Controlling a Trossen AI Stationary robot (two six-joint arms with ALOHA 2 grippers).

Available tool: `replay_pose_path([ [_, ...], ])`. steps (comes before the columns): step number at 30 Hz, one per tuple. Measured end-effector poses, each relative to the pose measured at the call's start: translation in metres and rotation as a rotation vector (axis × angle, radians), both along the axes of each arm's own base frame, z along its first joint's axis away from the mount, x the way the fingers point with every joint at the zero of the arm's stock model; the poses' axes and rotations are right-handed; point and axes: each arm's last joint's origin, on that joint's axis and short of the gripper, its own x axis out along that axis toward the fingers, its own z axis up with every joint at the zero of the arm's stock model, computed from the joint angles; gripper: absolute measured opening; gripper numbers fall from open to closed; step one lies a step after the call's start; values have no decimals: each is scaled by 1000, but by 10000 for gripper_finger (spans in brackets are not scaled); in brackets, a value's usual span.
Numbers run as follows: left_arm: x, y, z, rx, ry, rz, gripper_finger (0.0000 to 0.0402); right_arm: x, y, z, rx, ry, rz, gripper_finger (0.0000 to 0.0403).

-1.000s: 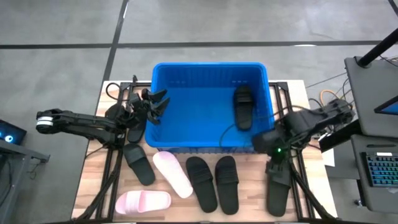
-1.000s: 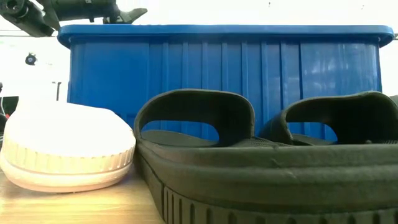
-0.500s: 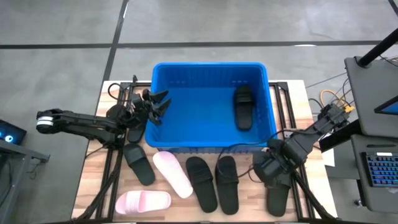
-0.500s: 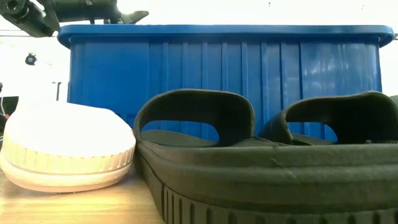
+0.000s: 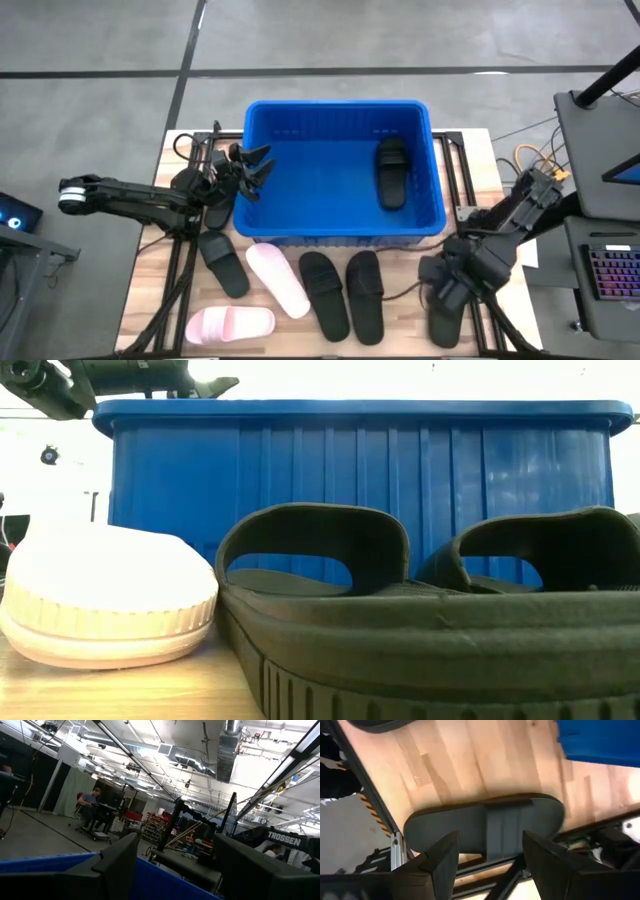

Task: Pick and place slides into bin
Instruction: Put the black slide into the blue bin

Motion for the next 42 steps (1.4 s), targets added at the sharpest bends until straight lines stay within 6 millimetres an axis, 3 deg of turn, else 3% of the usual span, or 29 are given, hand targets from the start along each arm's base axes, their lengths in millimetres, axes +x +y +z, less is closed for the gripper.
replay_pose_path([
  [6,0,0,0,0,1,0,246,-18,18,-26,-34,-5,-11,207],
  [11,1,0,-1,-2,13,0,246,-35,24,-46,-133,-43,-152,208],
  [19,1,0,-2,-2,19,-1,246,-46,37,-72,-87,-75,-117,208],
  [27,1,0,-2,-2,19,-1,246,-49,39,-102,-178,-32,-147,208],
  [34,1,0,-2,-2,20,-1,246,-46,45,-122,-226,0,-47,208],
  [42,2,0,-3,-7,26,-3,246,-42,54,-142,-315,76,-45,207],
])
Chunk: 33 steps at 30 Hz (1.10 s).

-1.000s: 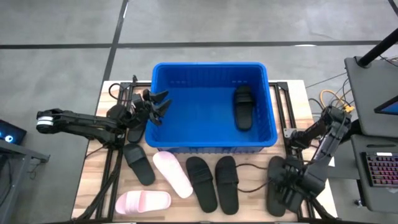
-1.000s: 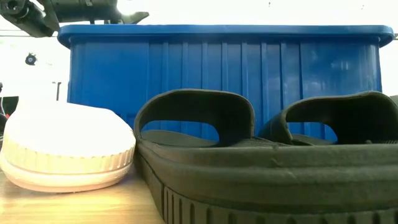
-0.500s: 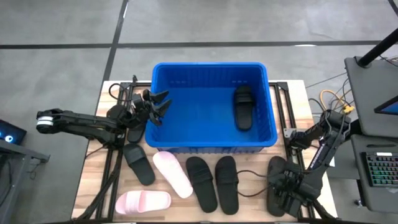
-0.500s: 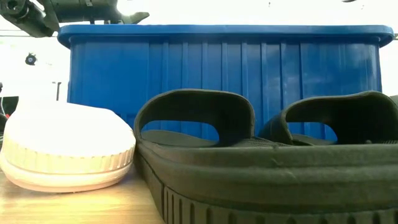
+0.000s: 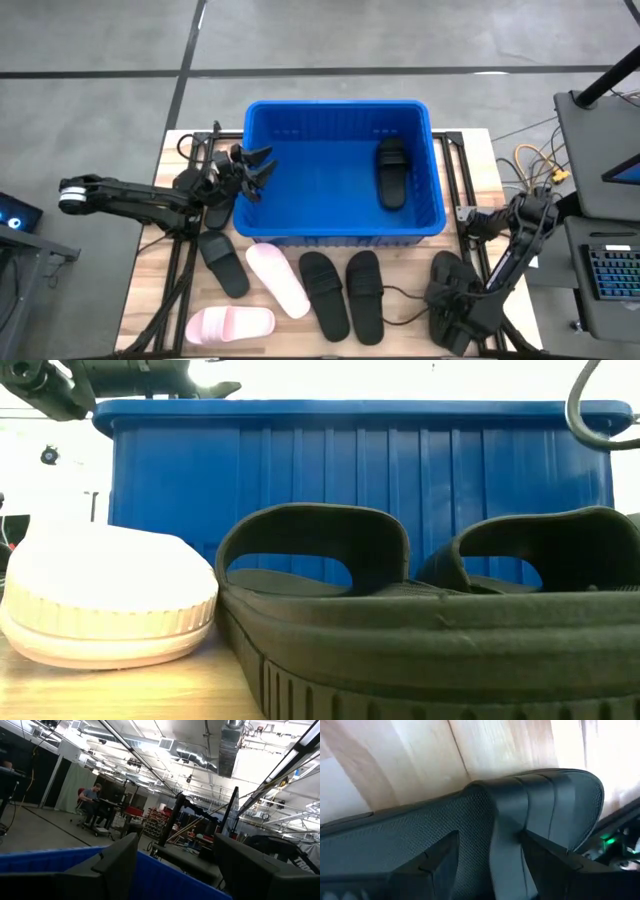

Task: Pick and place slides into bin
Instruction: Put the black slide into the blue bin

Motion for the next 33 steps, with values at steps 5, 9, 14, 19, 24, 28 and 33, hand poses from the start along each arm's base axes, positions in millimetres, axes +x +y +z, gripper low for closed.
replay_pose_path([
  [5,0,0,0,0,-1,0,246,3,5,4,-155,82,-3,207],
  [9,0,0,0,0,-1,1,246,6,9,3,-252,93,15,207],
  [14,0,0,0,0,1,1,246,10,16,-13,-247,86,10,207],
  [19,0,0,0,0,2,1,246,12,19,-23,-286,119,11,205],
  [24,0,0,0,0,1,1,246,12,20,-27,-300,160,16,191],
  [28,0,0,0,0,1,1,246,12,21,-28,-298,169,2,168],
  [33,0,0,0,0,1,1,246,9,17,-21,-314,211,-35,111],
])
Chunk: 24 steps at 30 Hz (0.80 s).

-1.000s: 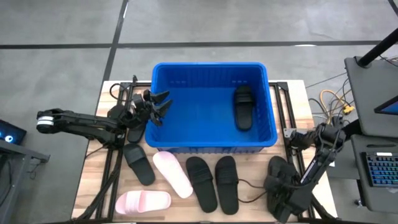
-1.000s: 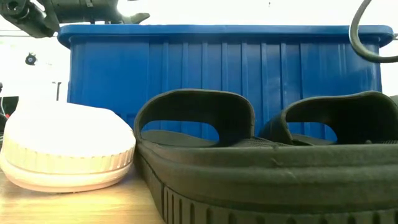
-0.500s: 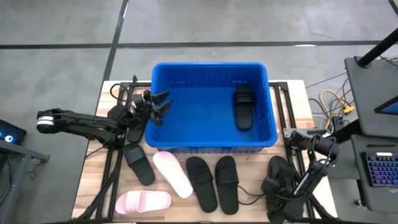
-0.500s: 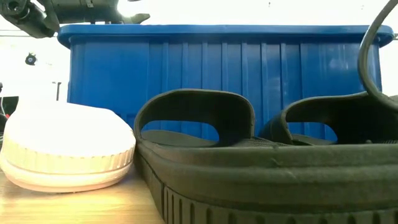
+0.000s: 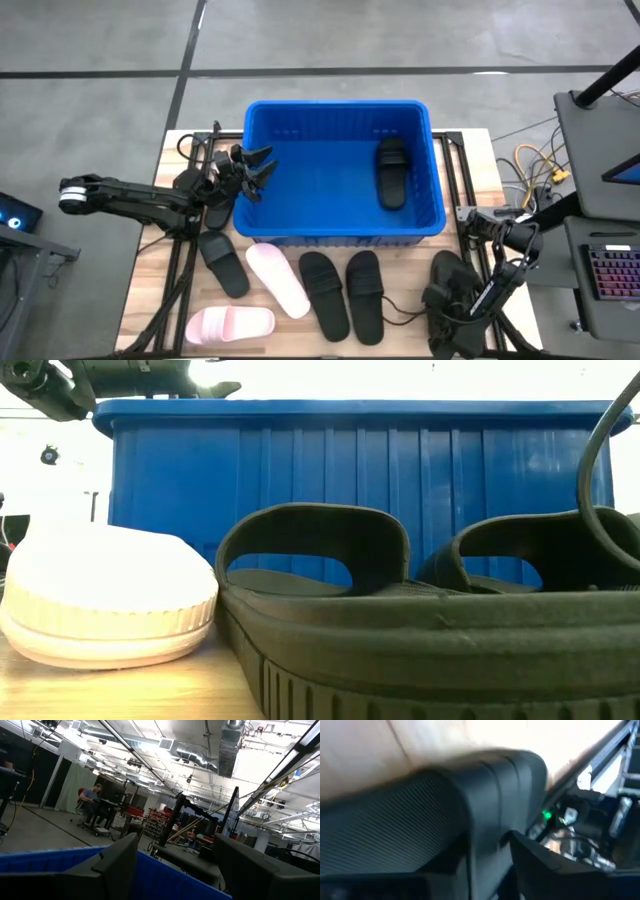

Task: Pick and place slides into bin
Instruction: Put the black slide into the blue bin

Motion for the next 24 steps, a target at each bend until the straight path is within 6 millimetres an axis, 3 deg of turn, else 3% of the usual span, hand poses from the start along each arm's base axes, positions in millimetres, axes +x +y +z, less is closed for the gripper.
replay_pose_path([
  [7,0,0,0,0,0,0,246,-3,-6,19,7,-68,-59,18],
  [19,0,0,0,0,0,-1,246,-7,-16,51,96,-180,-92,13],
  [24,0,0,0,-1,-2,-2,246,-8,-26,79,172,-279,-129,13],
])
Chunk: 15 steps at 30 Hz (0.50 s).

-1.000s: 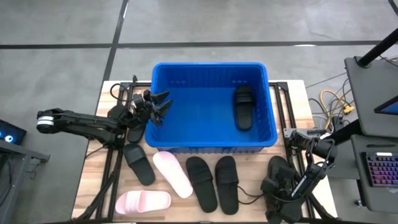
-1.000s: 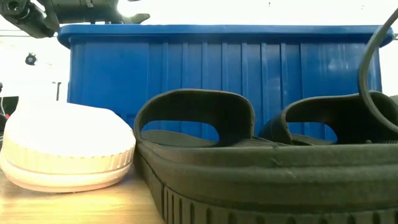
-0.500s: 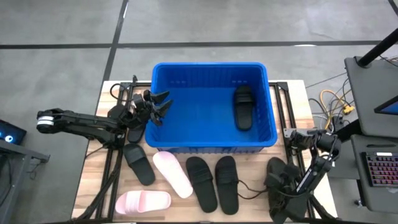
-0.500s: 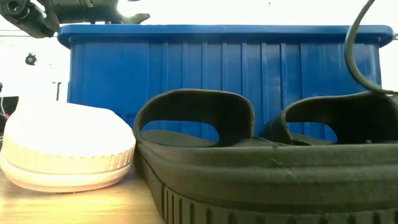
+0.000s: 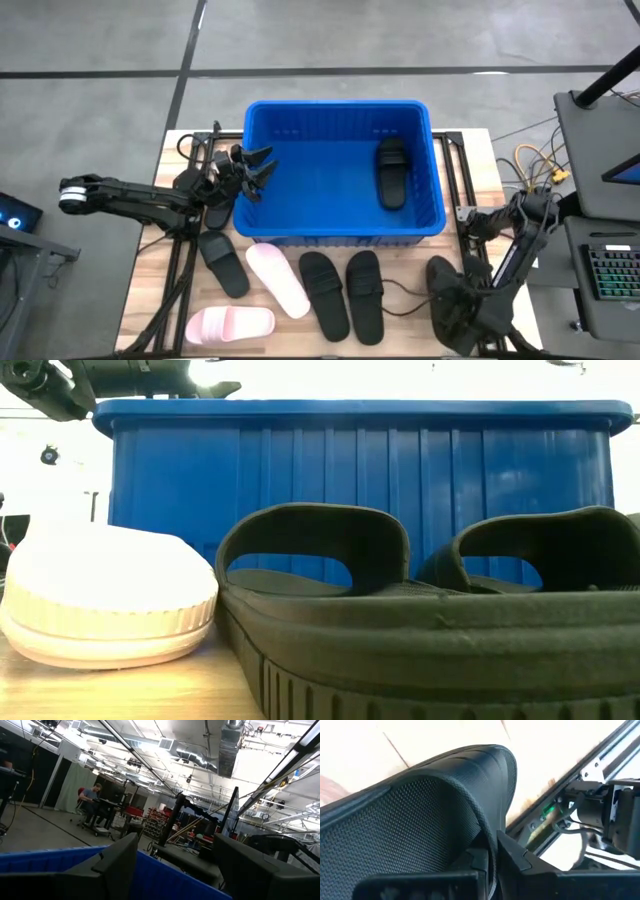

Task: Pick and place slides into bin
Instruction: Put the black slide into the blue bin

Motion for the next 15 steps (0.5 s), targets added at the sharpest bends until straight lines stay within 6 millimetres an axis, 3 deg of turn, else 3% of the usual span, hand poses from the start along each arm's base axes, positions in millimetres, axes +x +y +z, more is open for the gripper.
replay_pose_path([
  [11,0,0,1,-1,-4,-3,246,-13,-35,94,271,-329,79,12],
  [15,0,0,1,0,-6,-3,246,-17,-50,127,349,-538,83,13],
])
